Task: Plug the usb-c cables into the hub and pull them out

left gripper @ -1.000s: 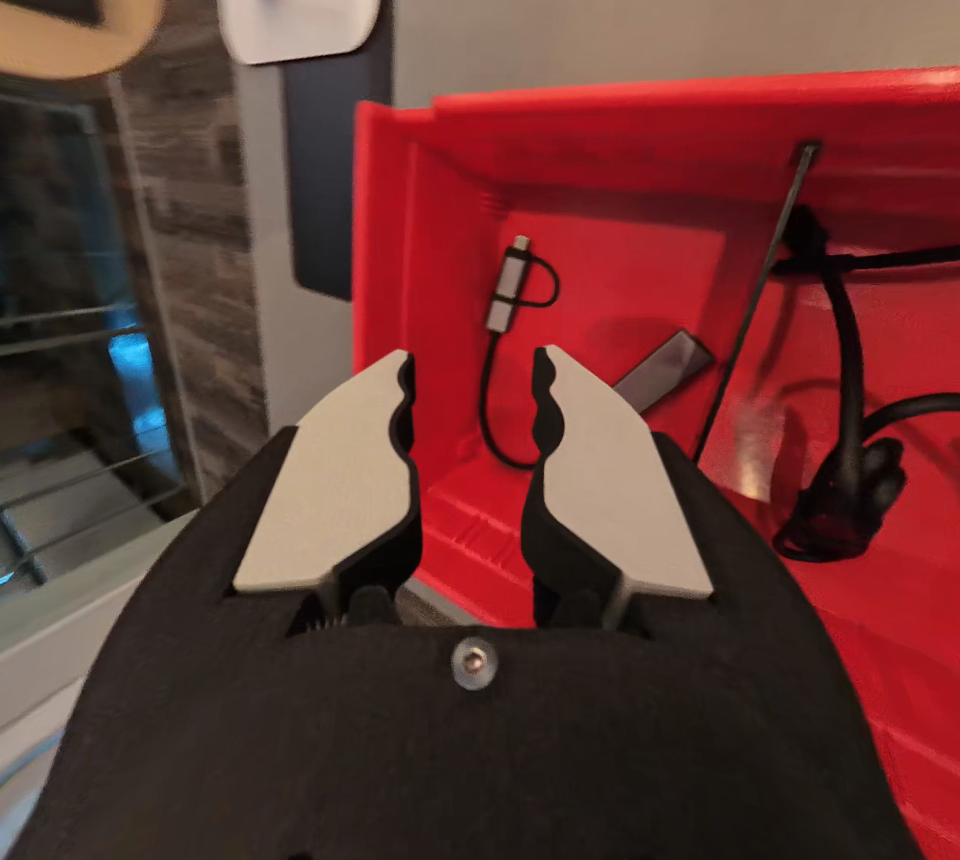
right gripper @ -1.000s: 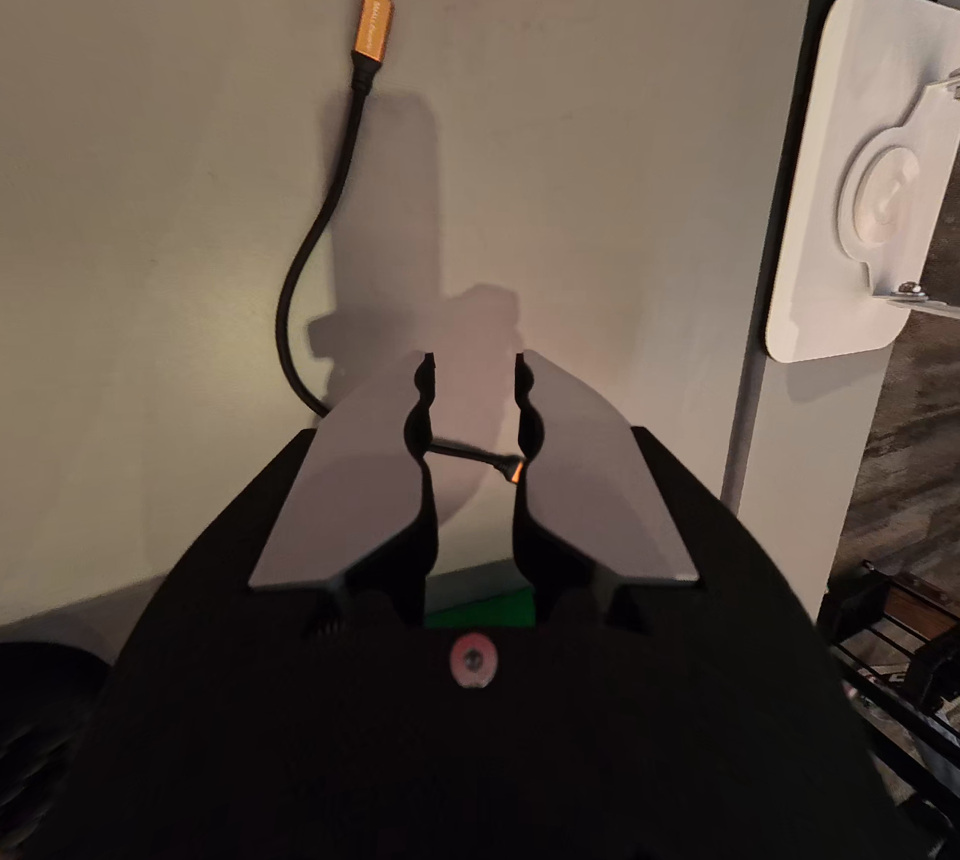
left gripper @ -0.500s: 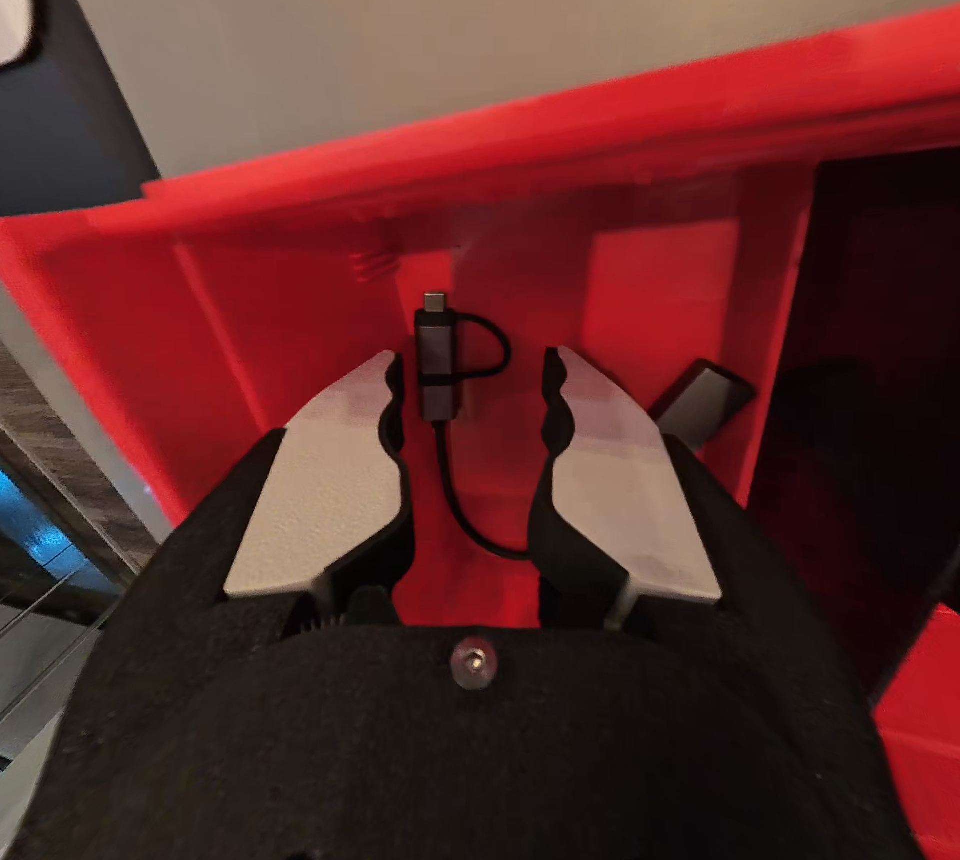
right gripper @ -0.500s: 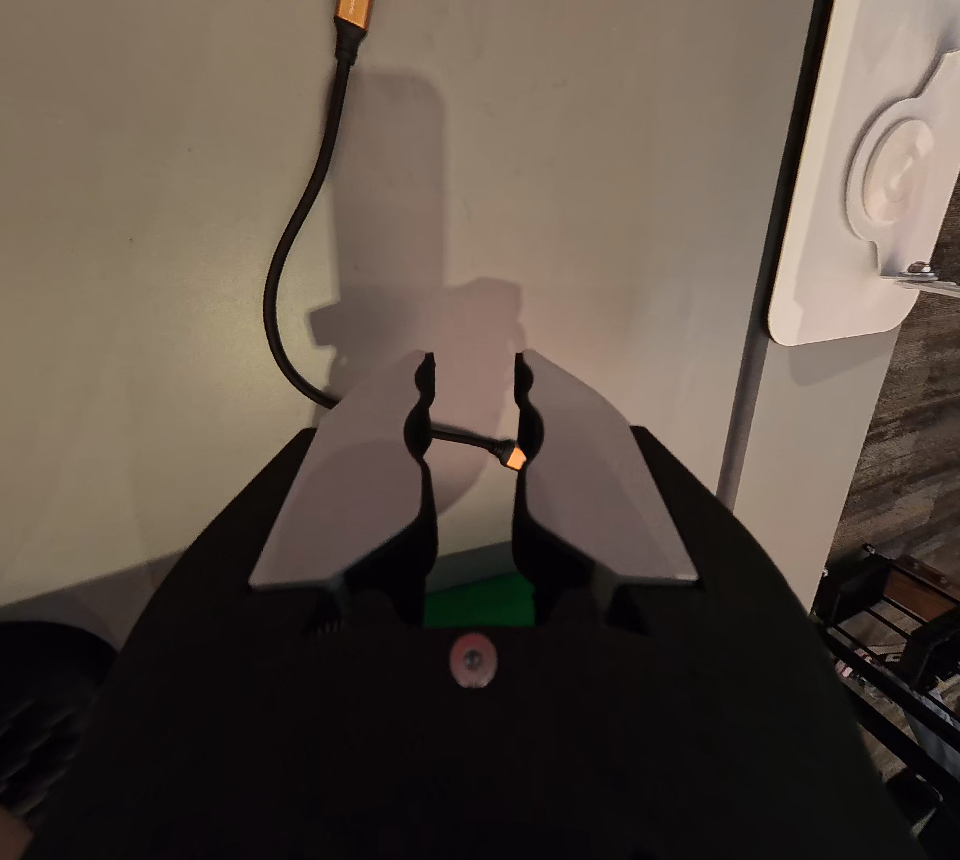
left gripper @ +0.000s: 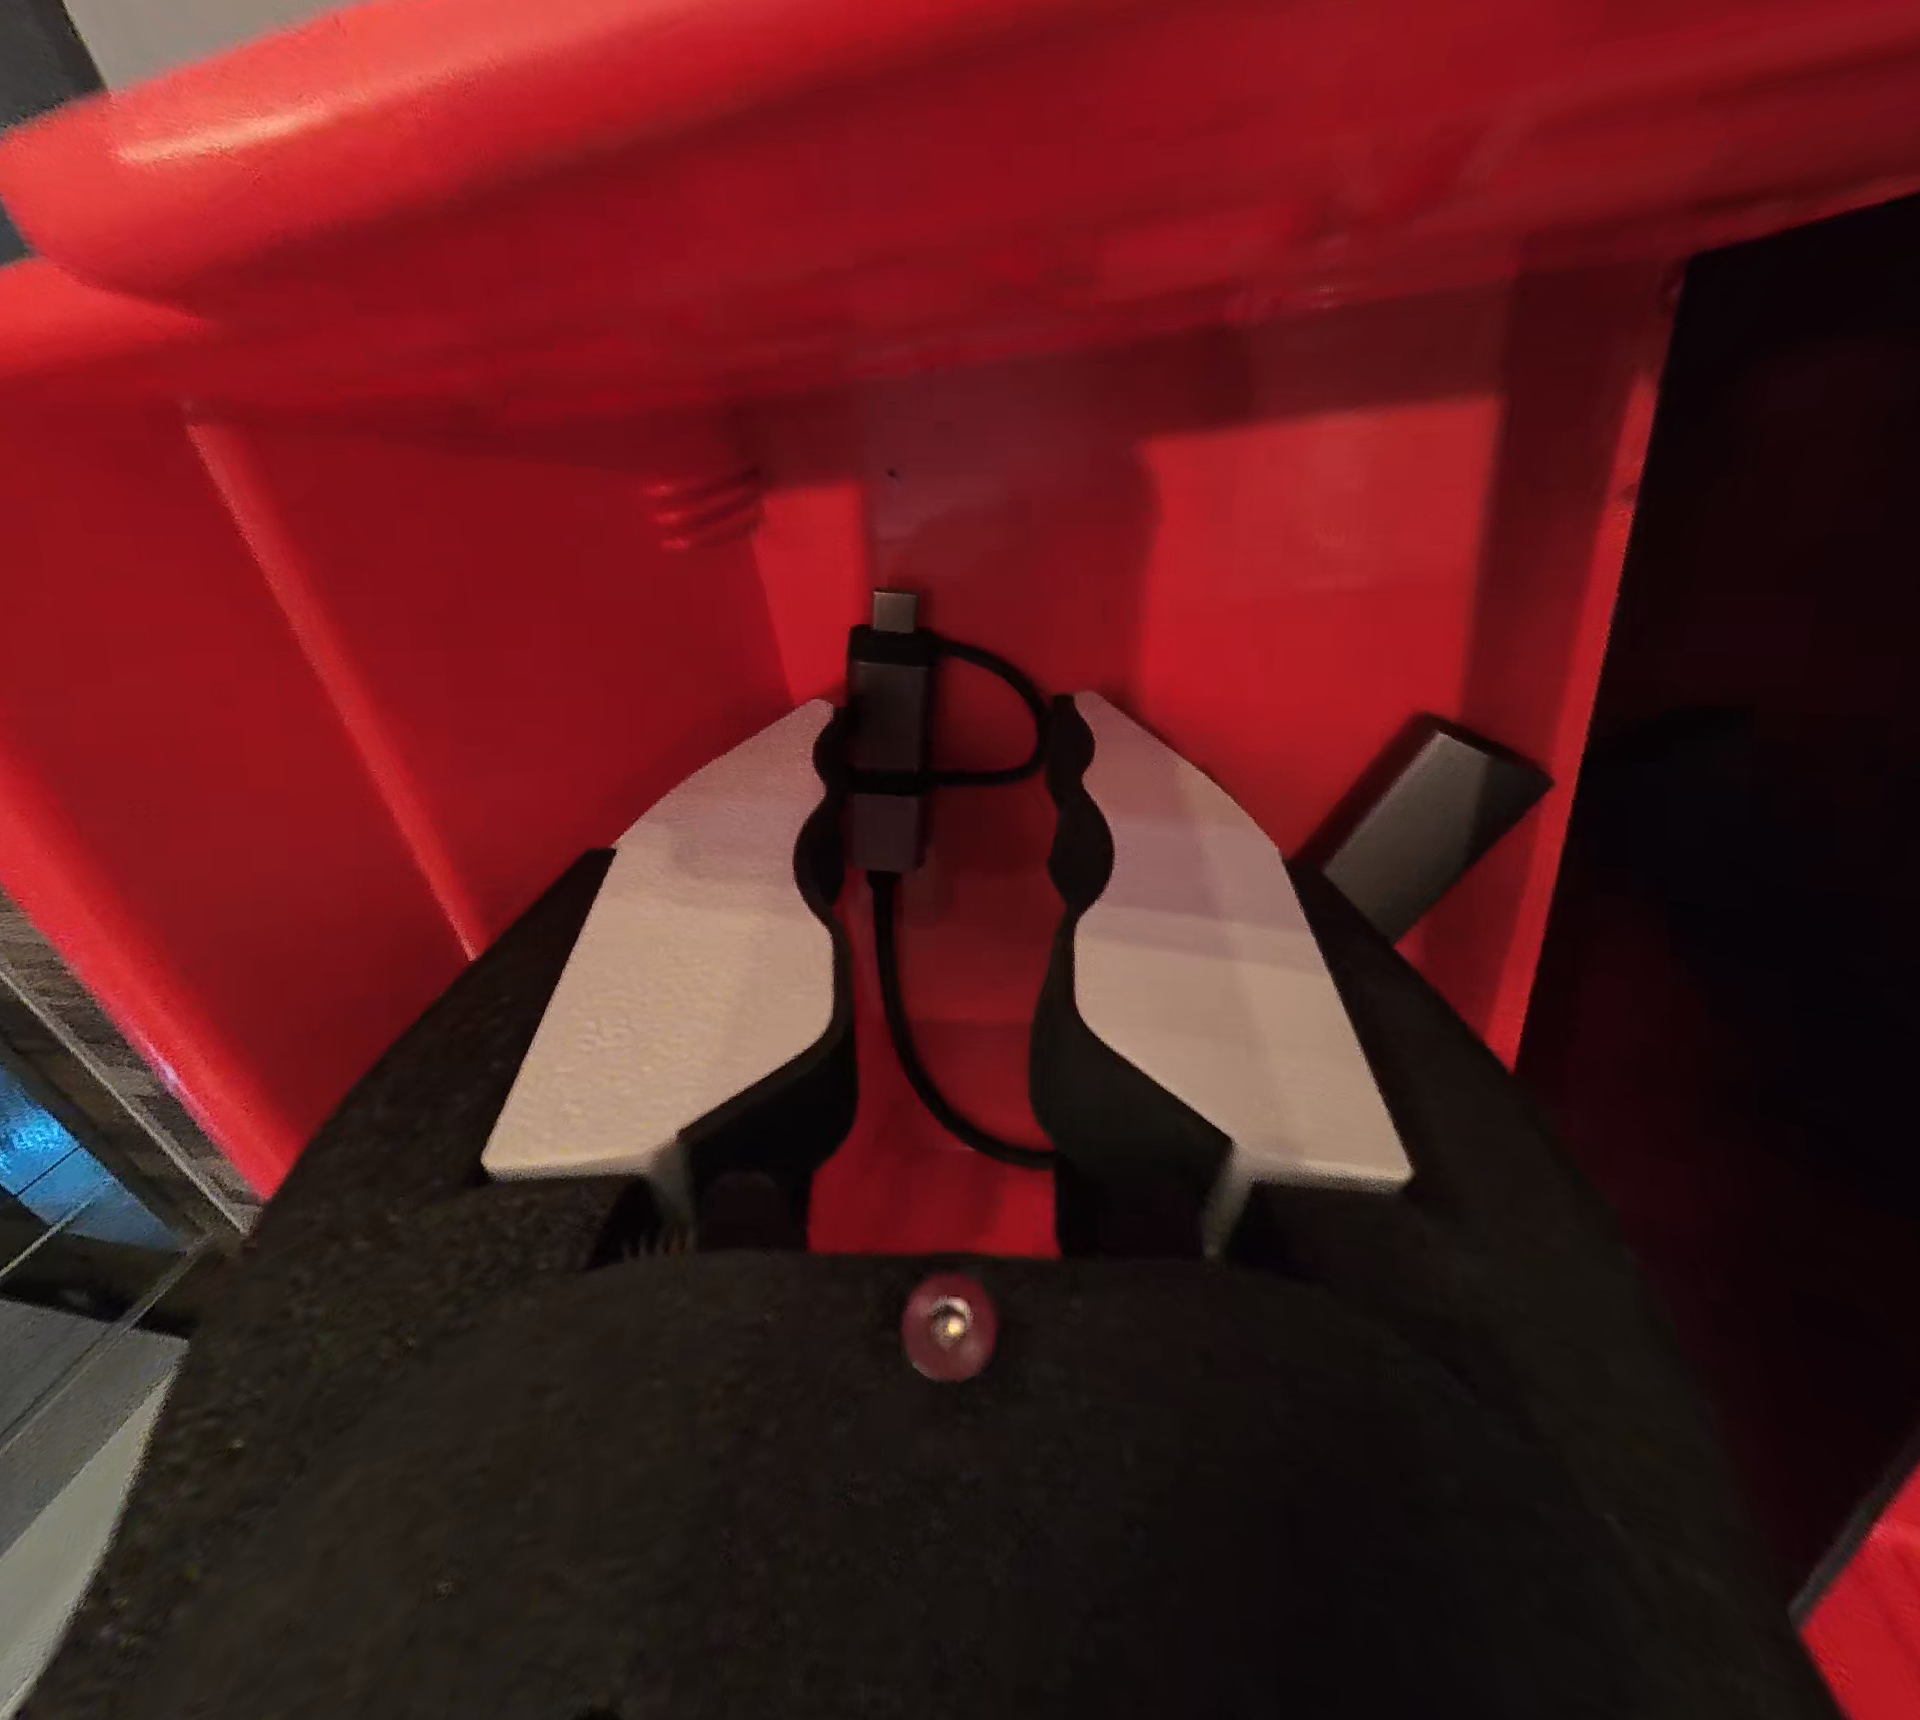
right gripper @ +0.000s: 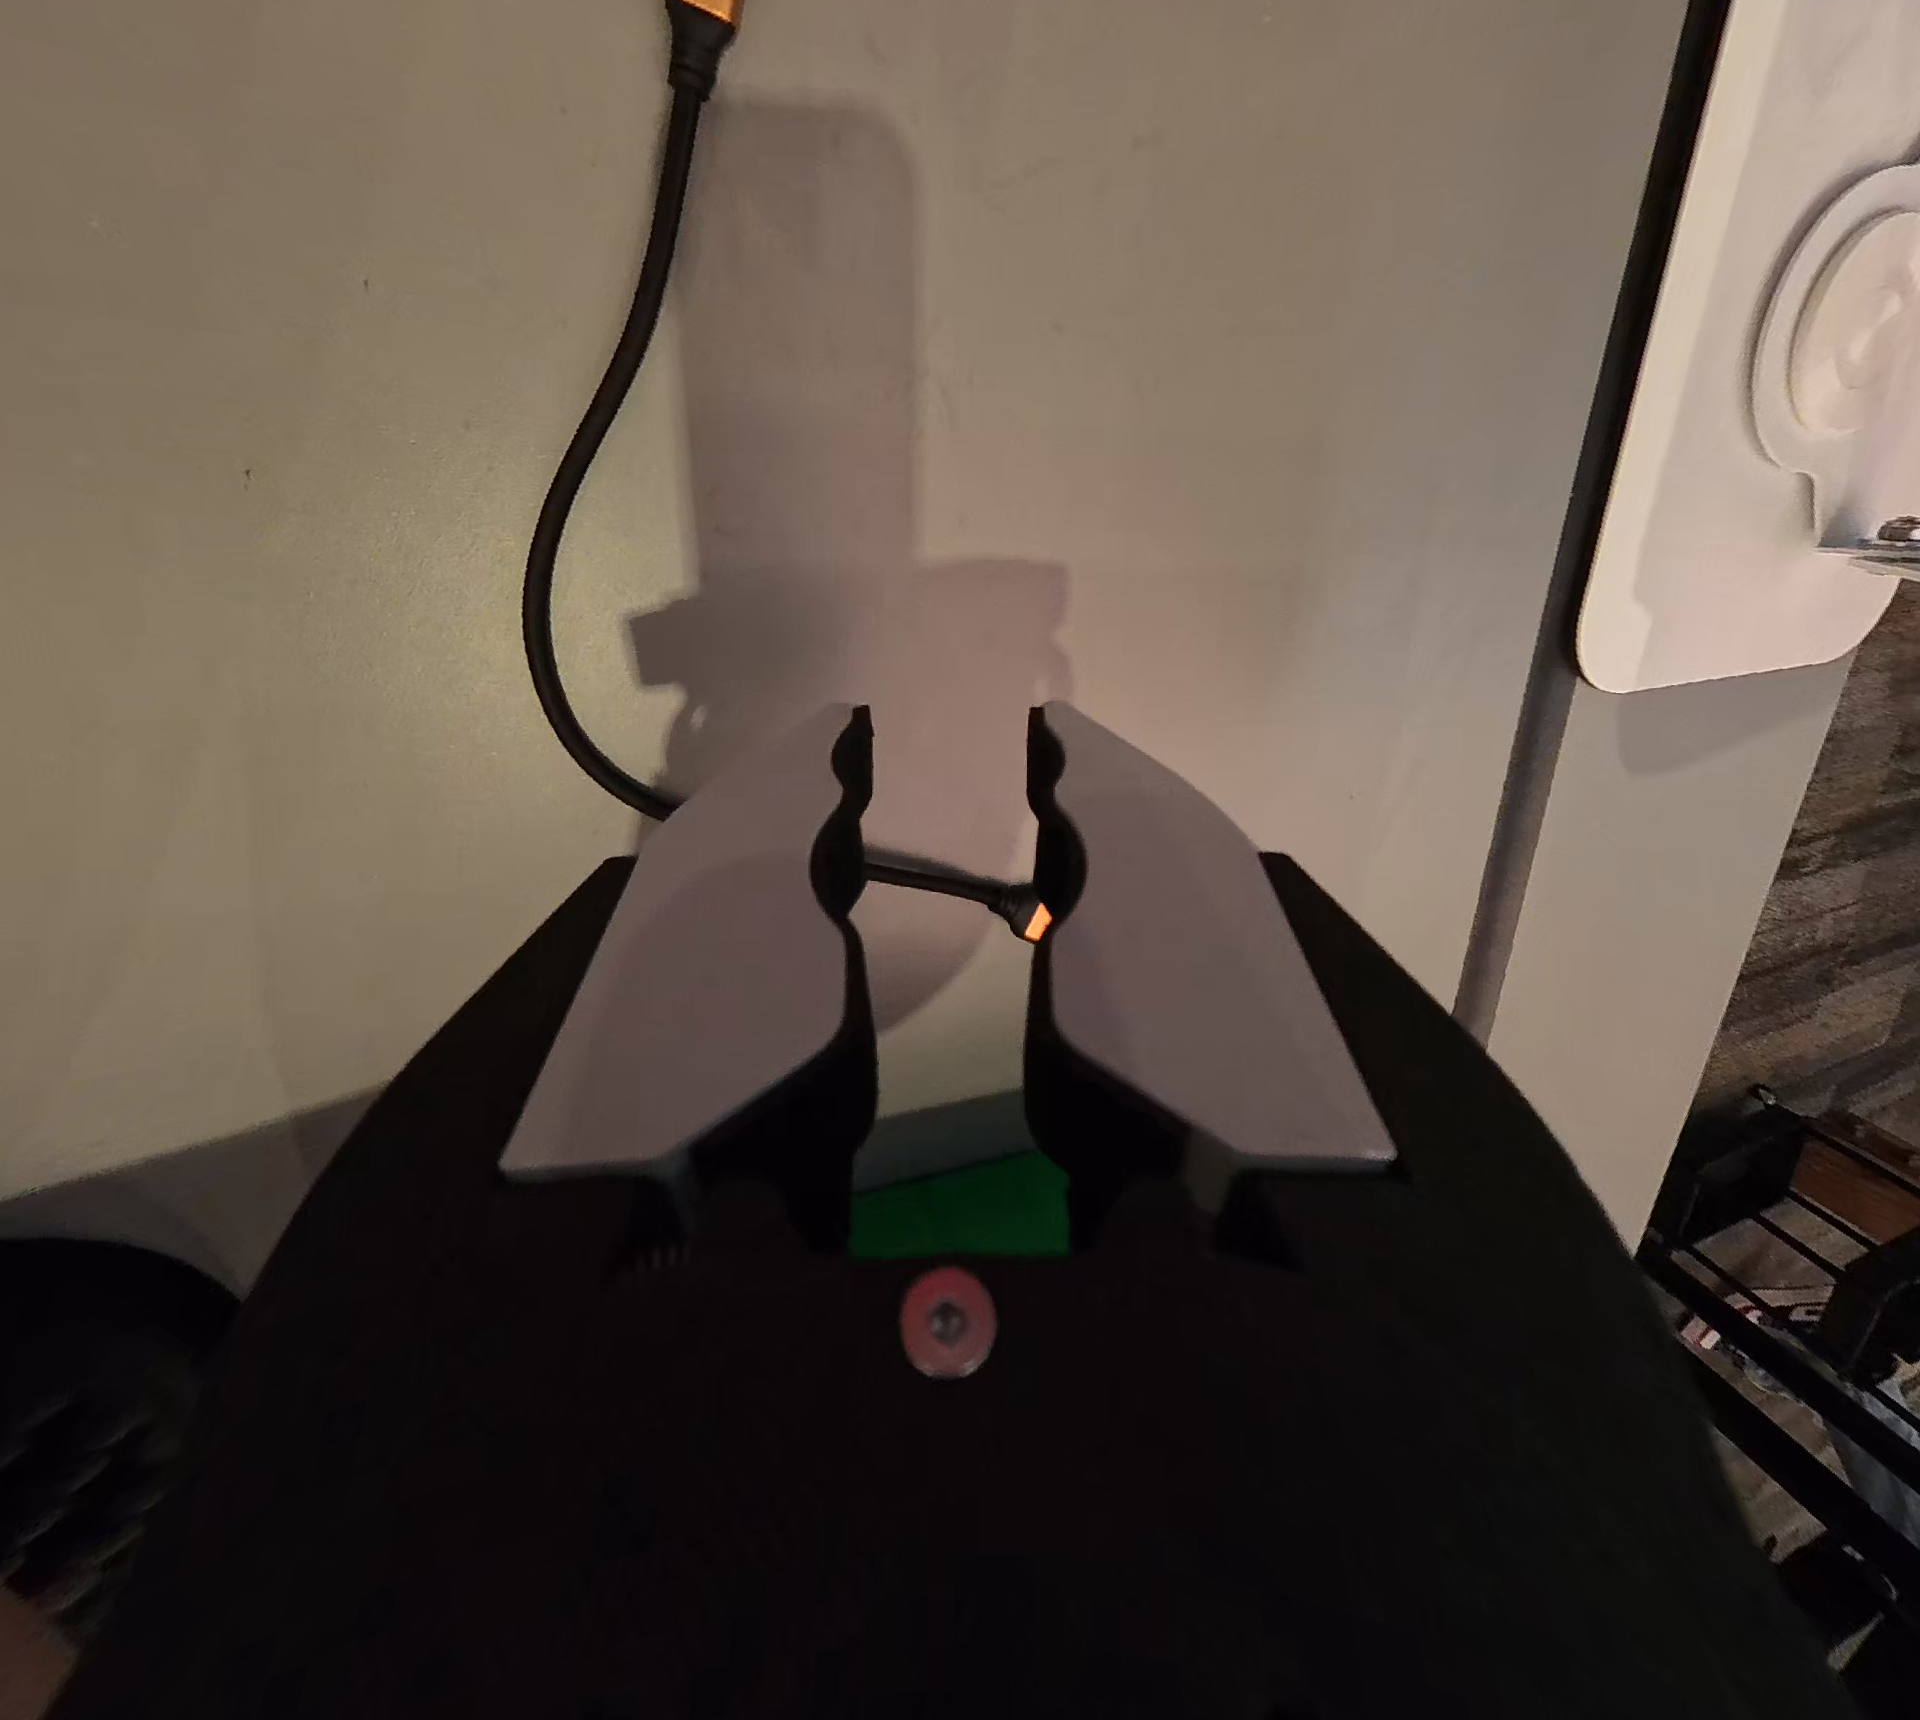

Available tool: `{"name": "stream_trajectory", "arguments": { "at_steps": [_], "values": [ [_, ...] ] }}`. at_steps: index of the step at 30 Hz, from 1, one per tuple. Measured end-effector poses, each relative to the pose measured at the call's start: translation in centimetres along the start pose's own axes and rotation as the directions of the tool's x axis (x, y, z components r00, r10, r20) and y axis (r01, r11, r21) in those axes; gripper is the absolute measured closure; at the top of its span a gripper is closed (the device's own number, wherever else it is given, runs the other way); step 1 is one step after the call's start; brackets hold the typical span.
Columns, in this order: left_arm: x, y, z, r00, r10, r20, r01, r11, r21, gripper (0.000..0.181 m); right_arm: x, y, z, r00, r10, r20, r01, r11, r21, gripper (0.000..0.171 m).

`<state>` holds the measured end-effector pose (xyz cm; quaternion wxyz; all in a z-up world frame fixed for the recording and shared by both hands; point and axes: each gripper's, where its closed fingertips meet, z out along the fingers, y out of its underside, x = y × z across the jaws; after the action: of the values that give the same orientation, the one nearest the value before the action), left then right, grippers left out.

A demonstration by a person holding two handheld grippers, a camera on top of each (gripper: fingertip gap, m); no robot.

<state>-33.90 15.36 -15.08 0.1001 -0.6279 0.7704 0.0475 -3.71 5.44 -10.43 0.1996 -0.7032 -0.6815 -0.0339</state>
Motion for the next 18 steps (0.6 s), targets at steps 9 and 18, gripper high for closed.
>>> {"name": "stream_trajectory", "arguments": {
  "at_steps": [9, 18],
  "values": [
    [-0.11, -0.03, -0.01, 0.999, -0.043, 0.024, 0.042, 0.999, 0.011, 0.146, -0.06, -0.11, -0.04, 1.000, -0.005, 0.003, 0.005, 1.000, 0.001, 0.142],
    [0.30, -0.32, -0.04, 0.992, -0.123, 0.005, 0.123, 0.992, -0.003, 0.181, -0.12, -0.35, -0.33, 1.000, -0.012, 0.001, 0.012, 1.000, 0.010, 0.143]
  ]
}}
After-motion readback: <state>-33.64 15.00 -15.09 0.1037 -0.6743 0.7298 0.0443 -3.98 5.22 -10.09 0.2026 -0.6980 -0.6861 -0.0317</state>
